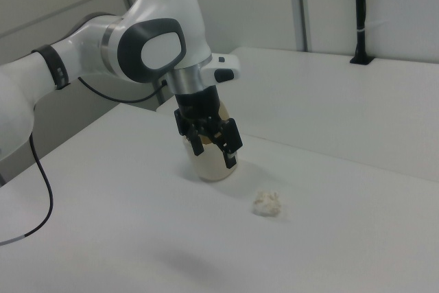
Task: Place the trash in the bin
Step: 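Lower the open gripper down over the crumpled white paper ball, then close the gripper on the crumpled paper ball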
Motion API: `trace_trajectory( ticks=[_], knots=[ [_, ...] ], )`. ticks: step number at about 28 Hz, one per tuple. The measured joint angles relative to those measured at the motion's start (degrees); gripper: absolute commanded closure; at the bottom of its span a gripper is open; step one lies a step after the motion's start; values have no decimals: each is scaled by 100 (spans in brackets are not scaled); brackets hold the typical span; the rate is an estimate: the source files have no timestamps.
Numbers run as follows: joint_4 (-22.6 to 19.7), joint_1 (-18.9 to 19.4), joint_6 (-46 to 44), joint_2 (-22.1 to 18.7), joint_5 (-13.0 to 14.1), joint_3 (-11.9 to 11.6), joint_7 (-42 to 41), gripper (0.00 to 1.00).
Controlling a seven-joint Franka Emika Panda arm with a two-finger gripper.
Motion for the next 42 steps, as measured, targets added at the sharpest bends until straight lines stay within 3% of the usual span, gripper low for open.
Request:
trace_trajectory(
  ticks=[6,11,29,32,33,38,39,42],
  knots=[
    [-23,1,32,78,-72,12,-48,0],
    [-40,10,448,428,-261,63,-332,0],
    [-86,24,2114,1906,-42,182,-1245,0],
    [-86,24,2349,2054,-25,231,-1247,13],
    [-86,24,2420,2094,-15,248,-1247,27],
    [-83,23,2594,2205,205,287,-1248,57],
    [-83,23,2627,2223,245,288,-1248,68],
    [-83,21,2823,2307,310,289,-1248,75]
  ],
)
